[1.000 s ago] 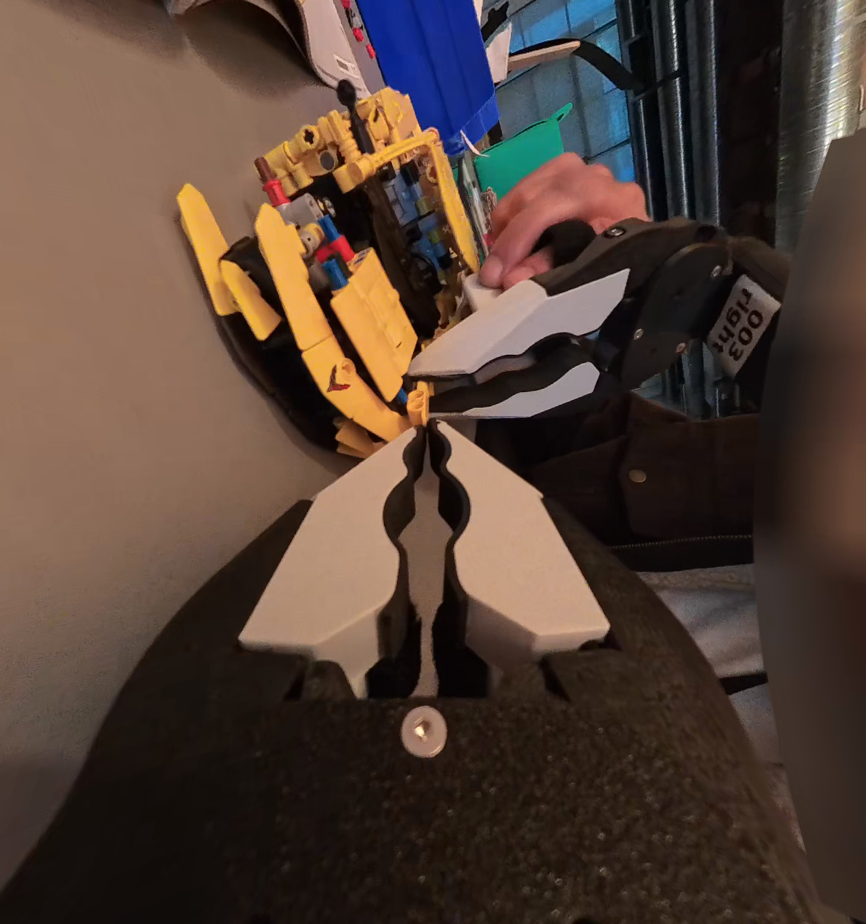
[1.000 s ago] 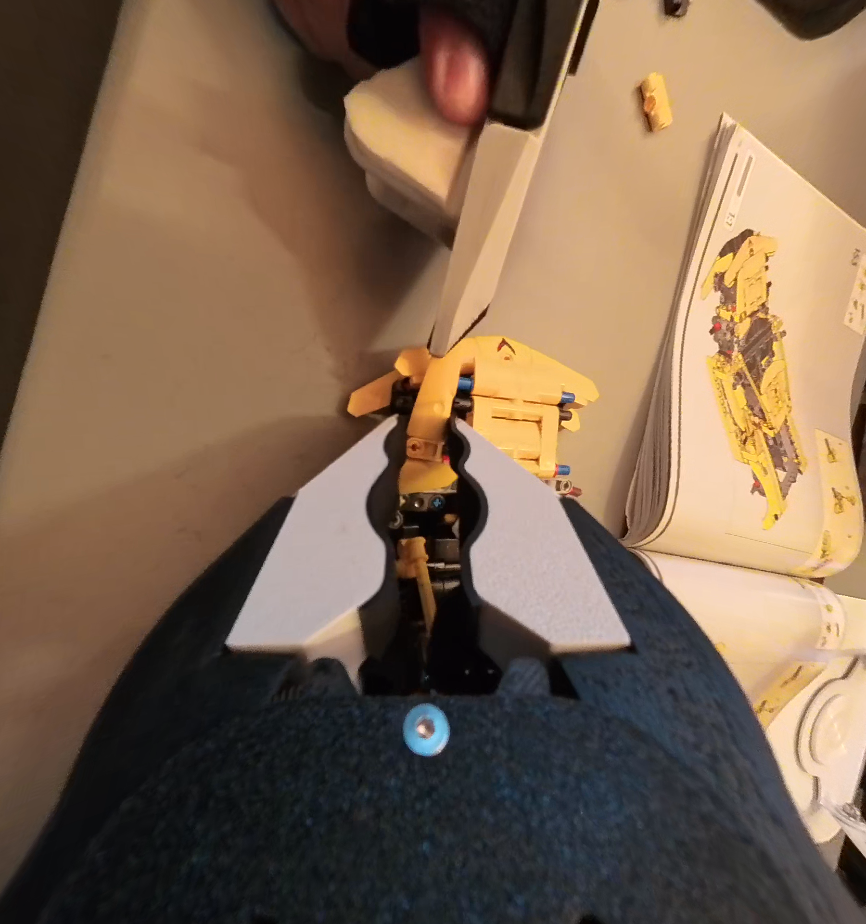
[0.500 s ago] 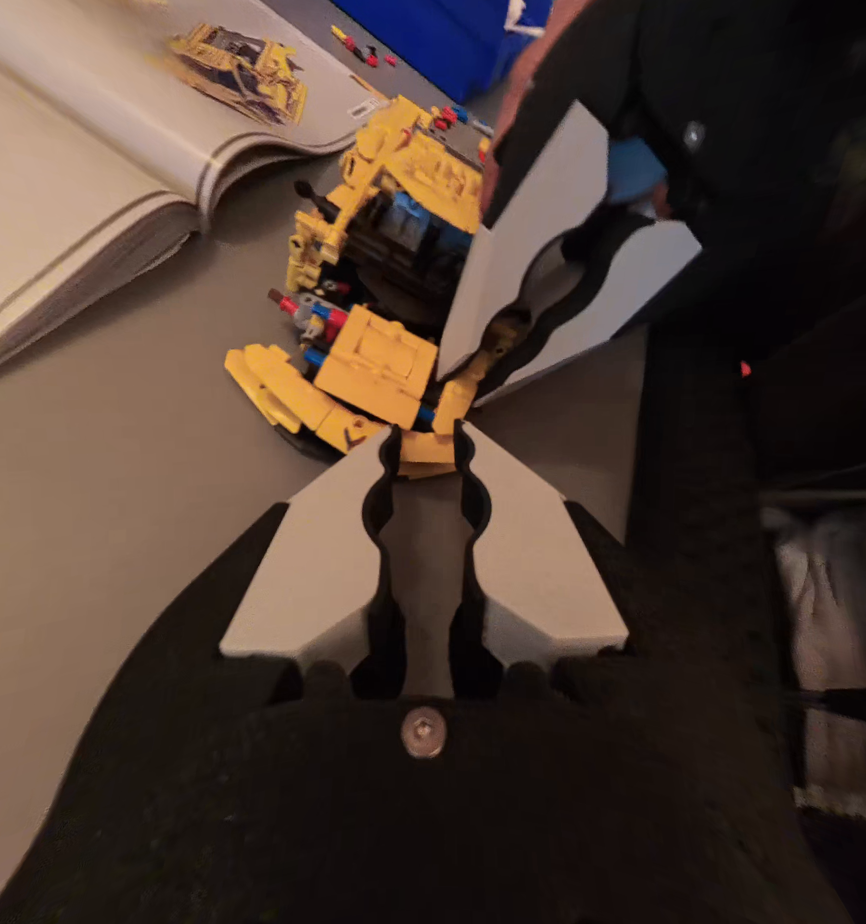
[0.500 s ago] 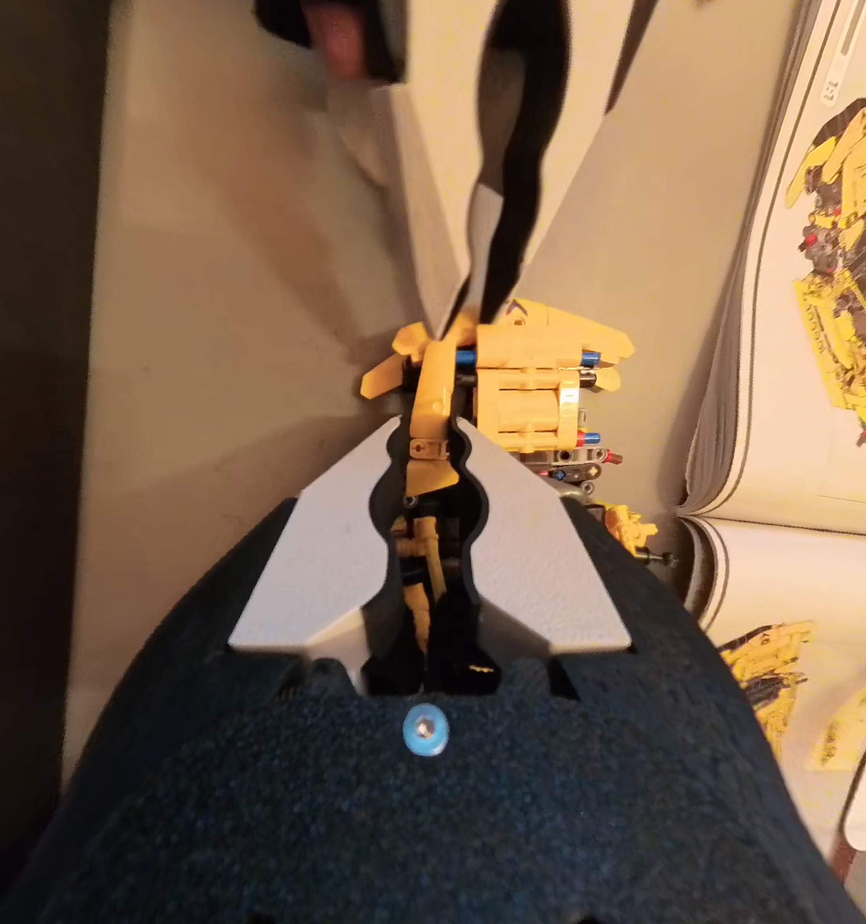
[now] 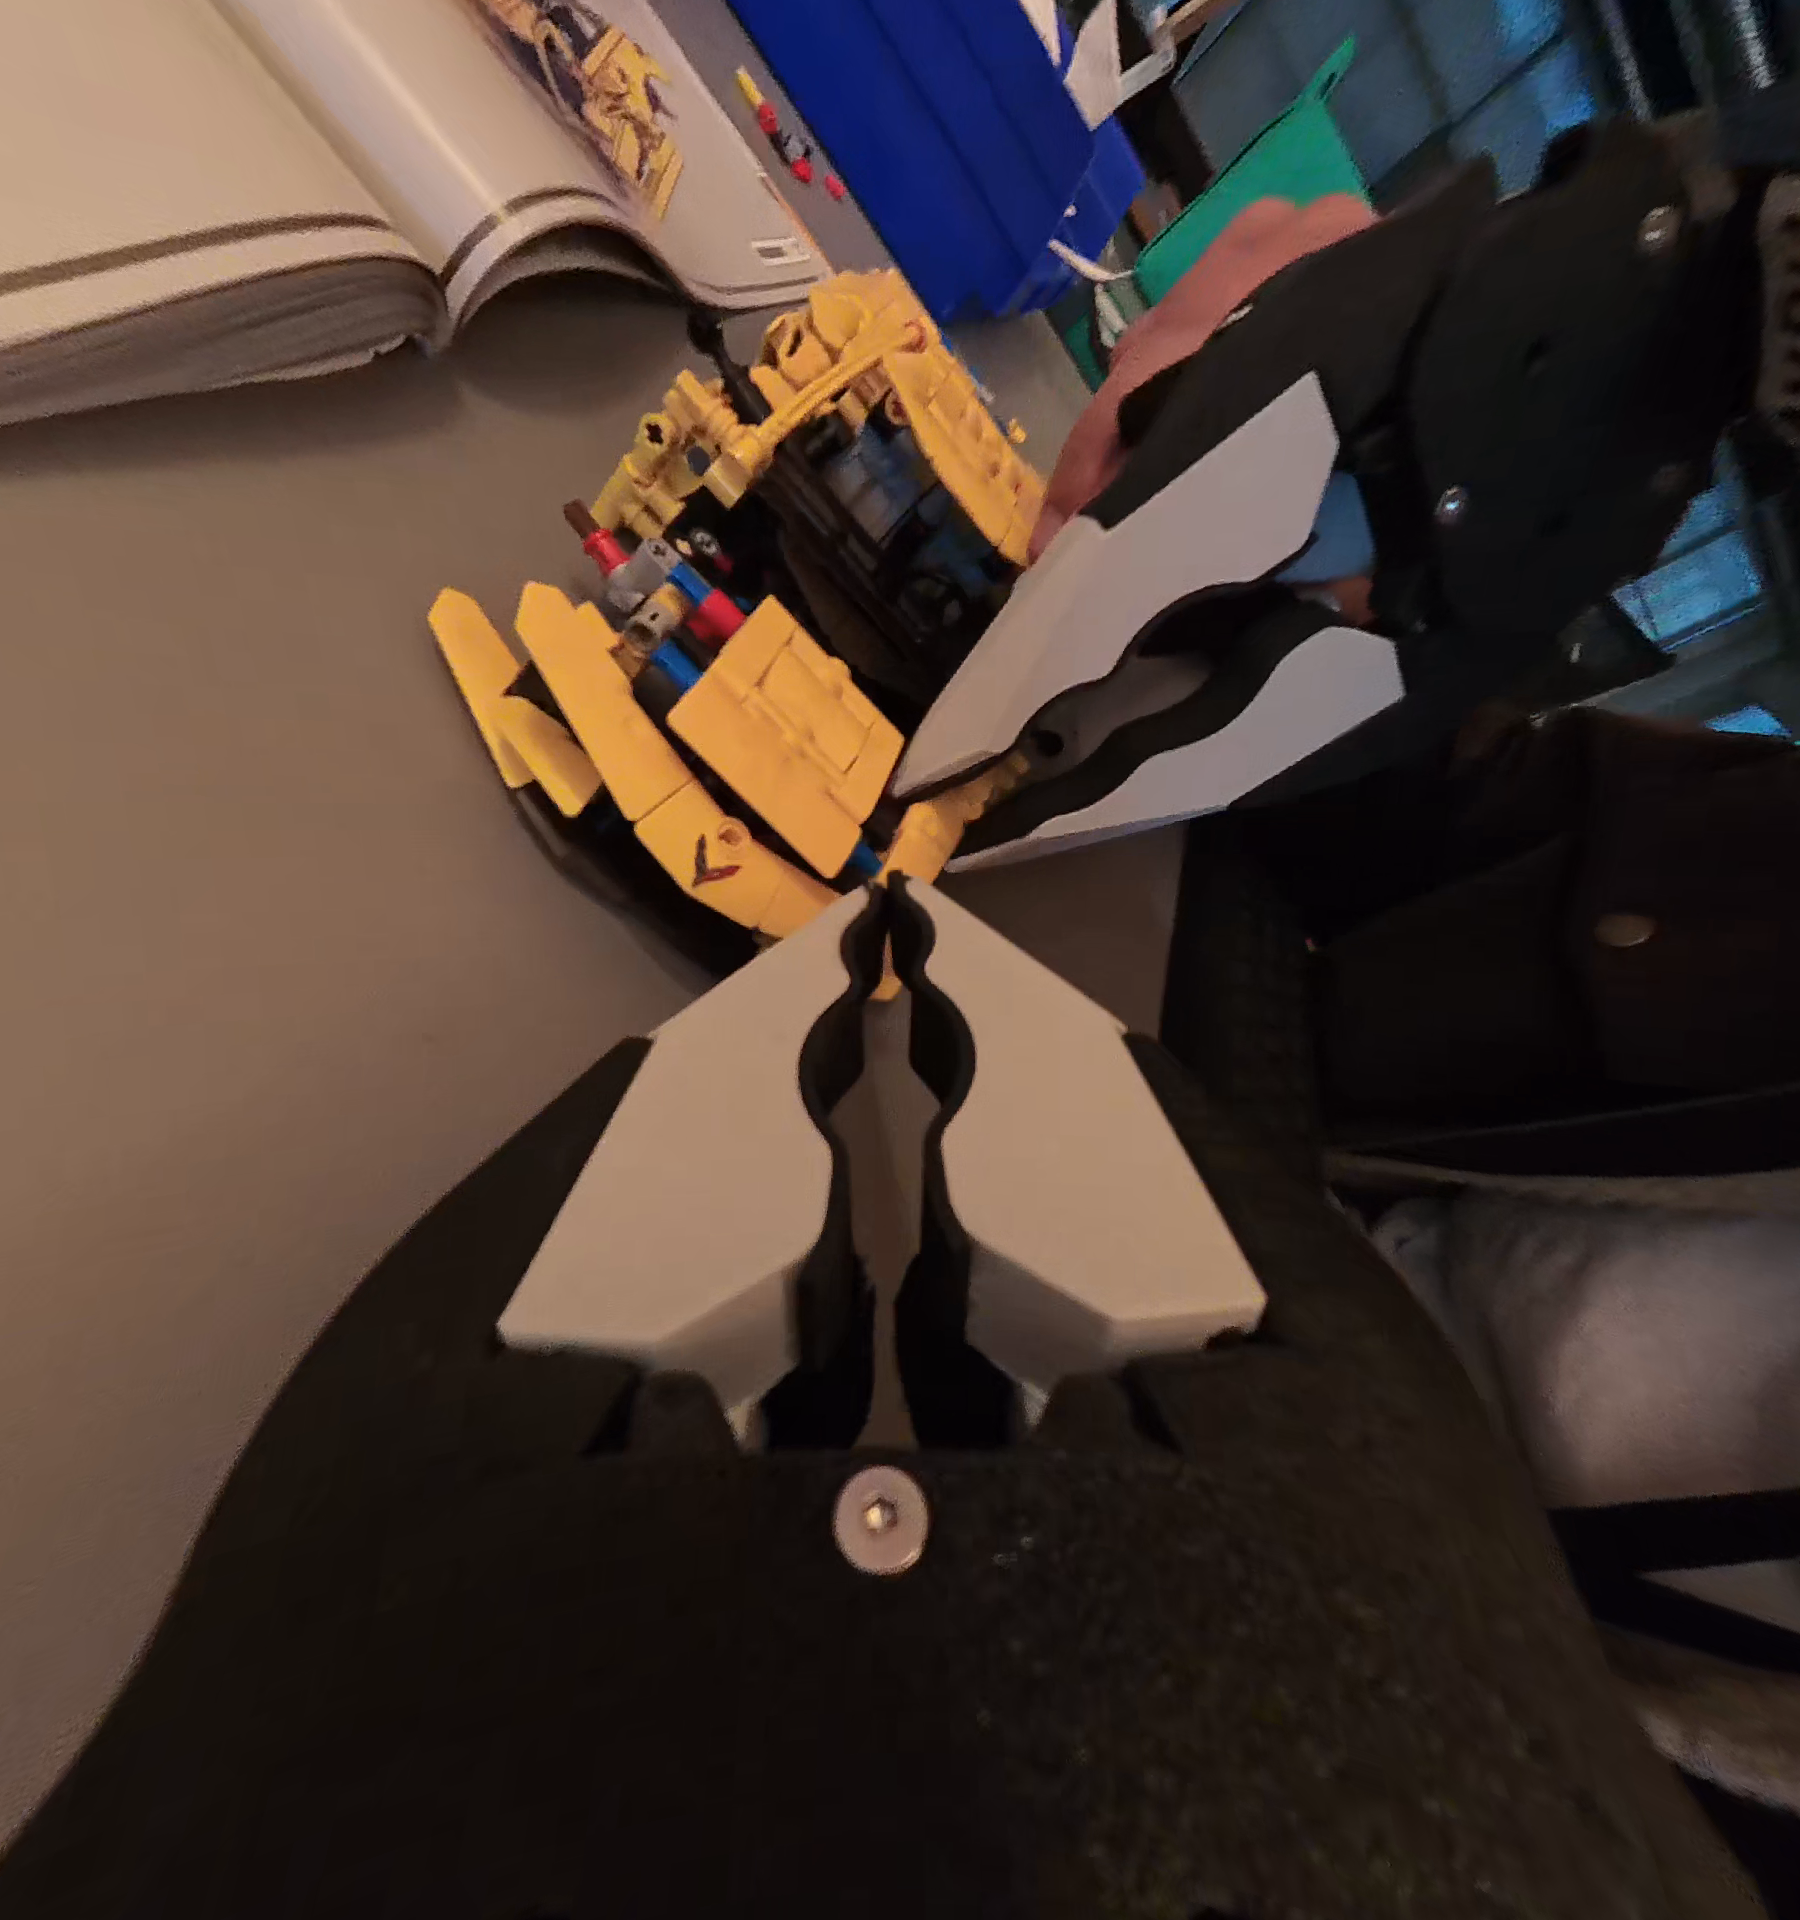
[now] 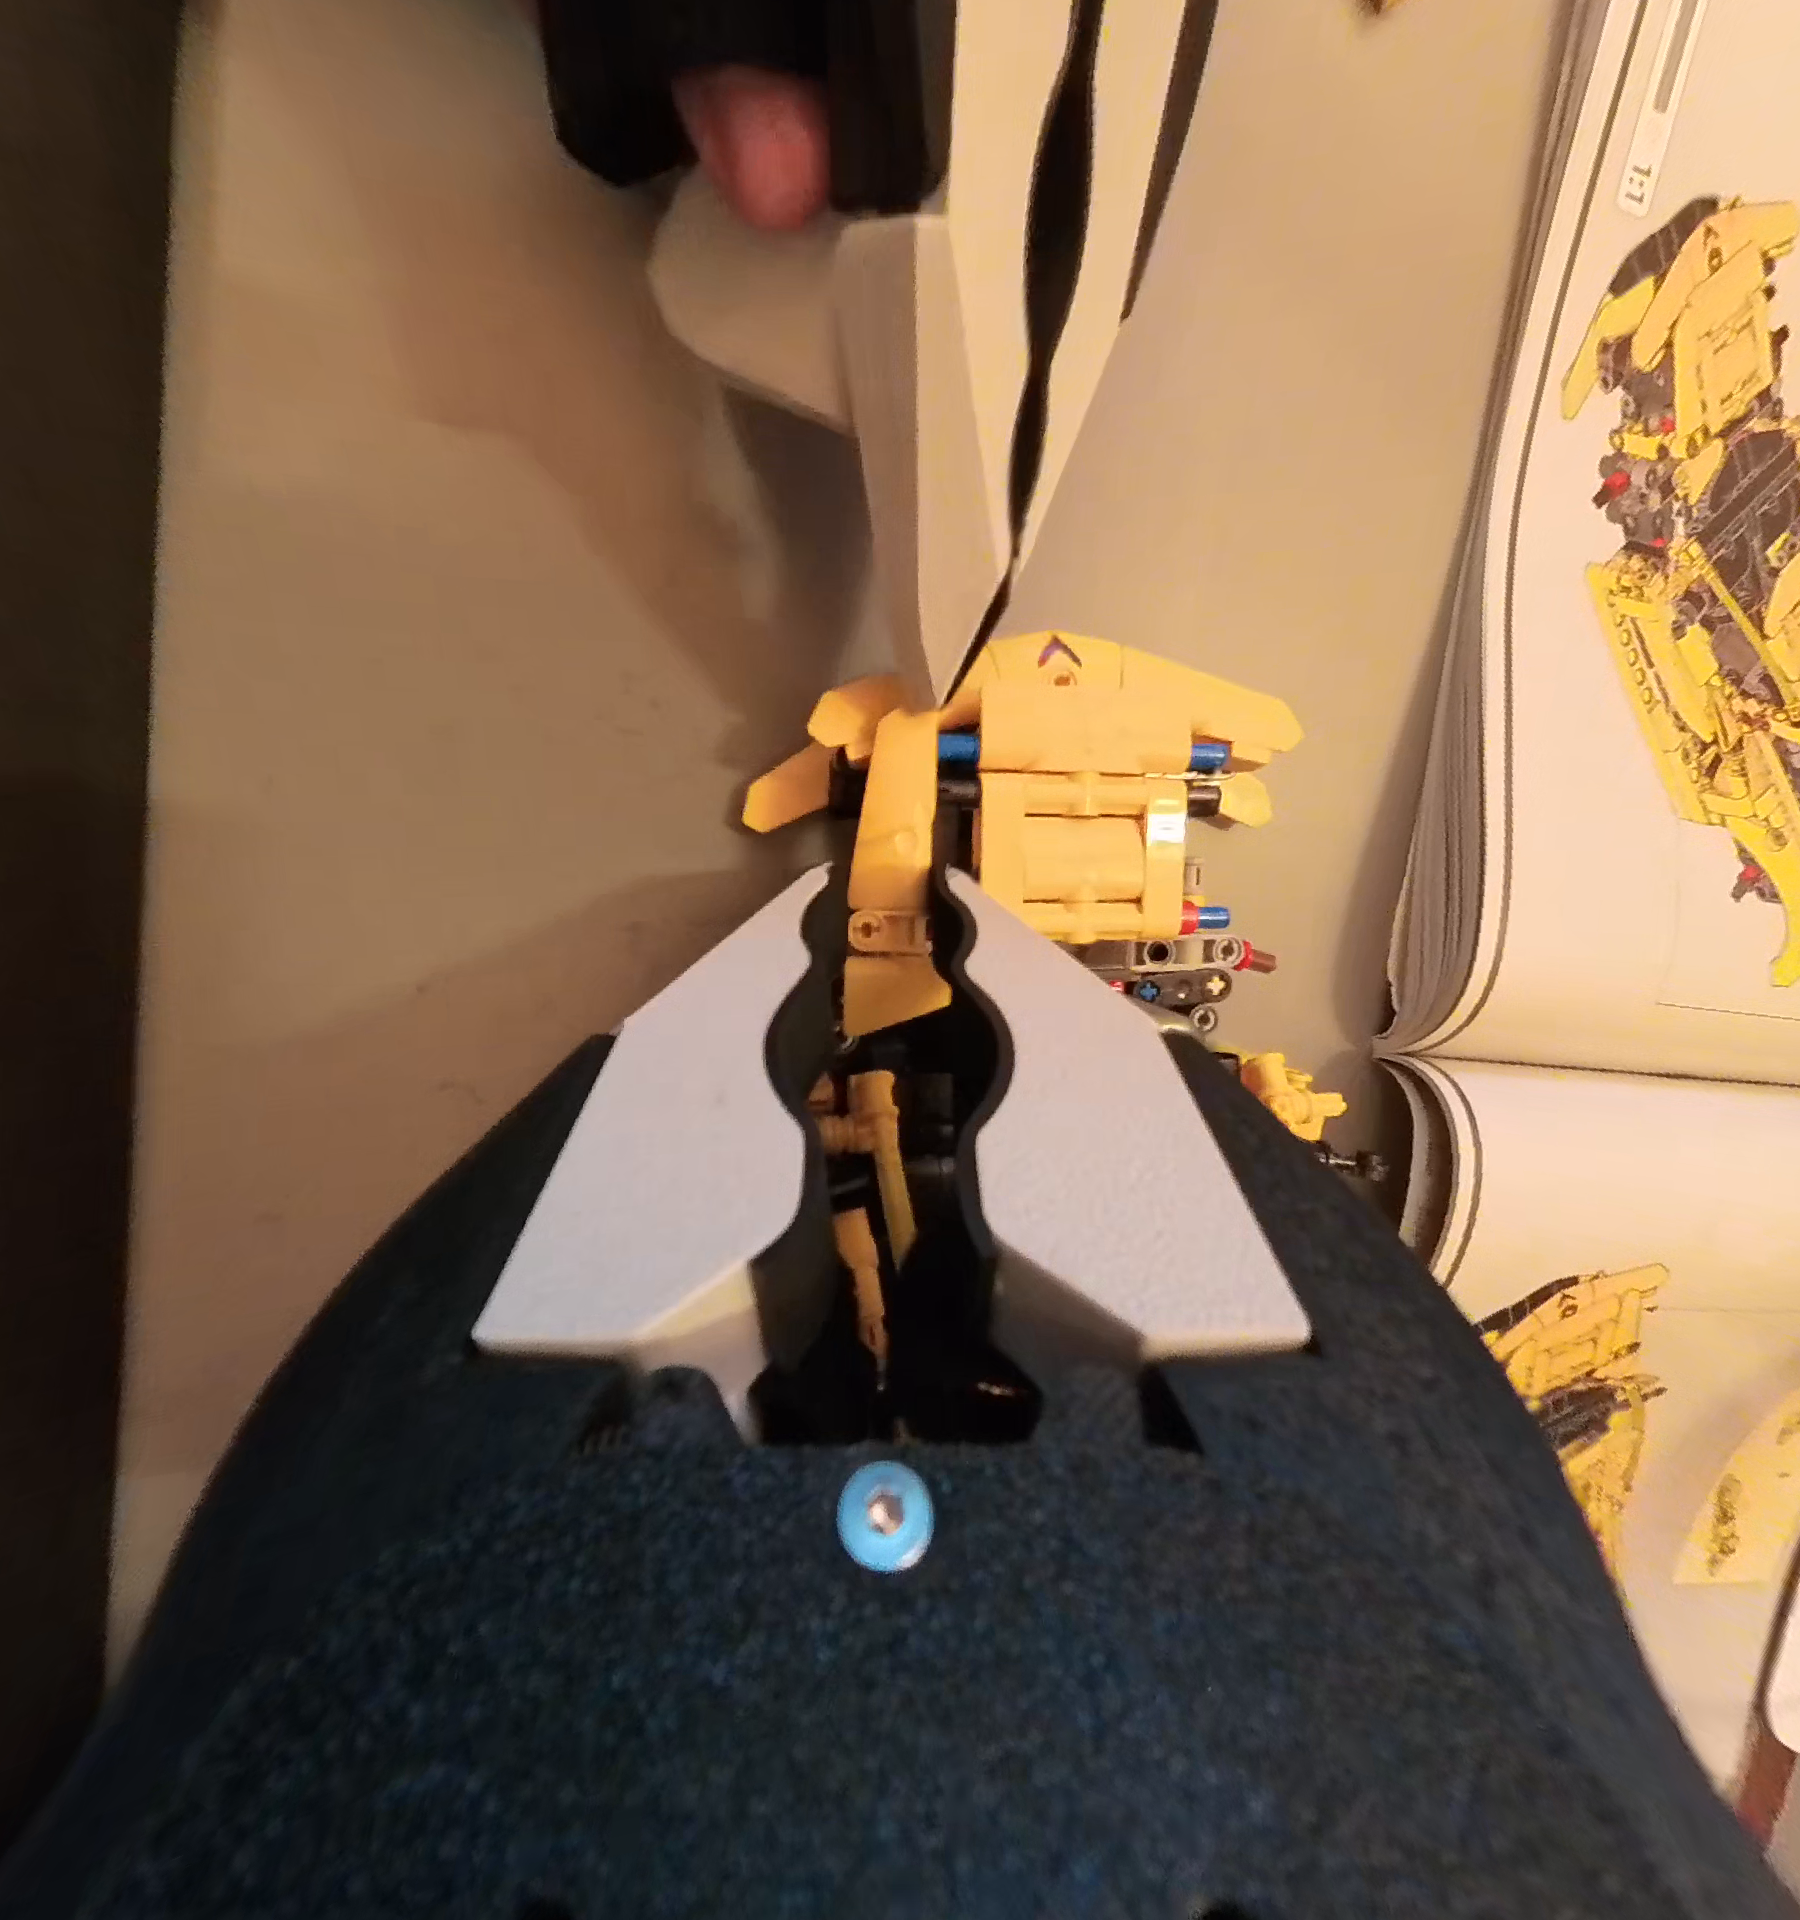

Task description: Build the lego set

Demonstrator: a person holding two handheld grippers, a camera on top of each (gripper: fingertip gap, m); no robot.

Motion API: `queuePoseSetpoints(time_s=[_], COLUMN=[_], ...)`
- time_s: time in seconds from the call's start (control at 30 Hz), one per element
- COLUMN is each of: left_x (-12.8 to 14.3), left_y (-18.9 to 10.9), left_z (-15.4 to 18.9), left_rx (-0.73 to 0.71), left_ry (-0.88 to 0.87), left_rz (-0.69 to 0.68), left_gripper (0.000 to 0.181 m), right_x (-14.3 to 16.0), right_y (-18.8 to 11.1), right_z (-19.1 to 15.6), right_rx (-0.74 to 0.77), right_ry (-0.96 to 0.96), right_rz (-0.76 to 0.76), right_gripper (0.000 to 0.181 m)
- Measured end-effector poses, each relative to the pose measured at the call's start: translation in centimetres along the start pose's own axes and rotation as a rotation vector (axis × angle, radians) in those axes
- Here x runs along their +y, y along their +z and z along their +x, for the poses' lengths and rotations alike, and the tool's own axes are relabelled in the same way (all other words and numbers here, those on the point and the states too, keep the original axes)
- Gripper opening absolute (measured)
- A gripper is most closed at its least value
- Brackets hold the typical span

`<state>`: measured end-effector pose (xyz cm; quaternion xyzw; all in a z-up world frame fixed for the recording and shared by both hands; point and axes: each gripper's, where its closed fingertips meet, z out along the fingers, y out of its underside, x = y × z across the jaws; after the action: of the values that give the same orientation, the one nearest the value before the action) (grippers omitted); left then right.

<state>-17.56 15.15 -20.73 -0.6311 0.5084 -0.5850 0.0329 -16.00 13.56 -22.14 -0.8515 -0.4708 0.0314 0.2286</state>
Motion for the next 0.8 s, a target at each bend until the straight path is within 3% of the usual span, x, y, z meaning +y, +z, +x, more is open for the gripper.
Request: queuePoseSetpoints(time_s=[0.13, 0.2, 0.3, 0.43, 0.8], left_x=[-0.7, 0.0, 0.3, -0.3, 0.0], left_y=[-0.7, -0.6, -0.4, -0.3, 0.0], left_z=[1.0, 0.4, 0.0, 0.2, -0.7], left_rx=[-0.004, -0.094, -0.23, -0.391, -0.606], left_ry=[0.166, 0.349, 0.656, 0.936, 1.277], left_rz=[0.013, -0.05, -0.091, -0.077, -0.144], left_gripper=[0.008, 0.029, 0.032, 0.032, 0.023], right_x=[-0.1, -0.2, -0.3, -0.3, 0.1], right_y=[-0.3, -0.1, -0.1, 0.3, 0.1], right_z=[0.0, 0.0, -0.1, -0.1, 0.4], right_rx=[-0.024, -0.036, -0.051, -0.06, -0.087], right_ry=[0.023, 0.033, 0.048, 0.061, 0.112], right_rz=[0.021, 0.031, 0.041, 0.028, -0.01], right_gripper=[0.014, 0.014, 0.014, 0.014, 0.014])
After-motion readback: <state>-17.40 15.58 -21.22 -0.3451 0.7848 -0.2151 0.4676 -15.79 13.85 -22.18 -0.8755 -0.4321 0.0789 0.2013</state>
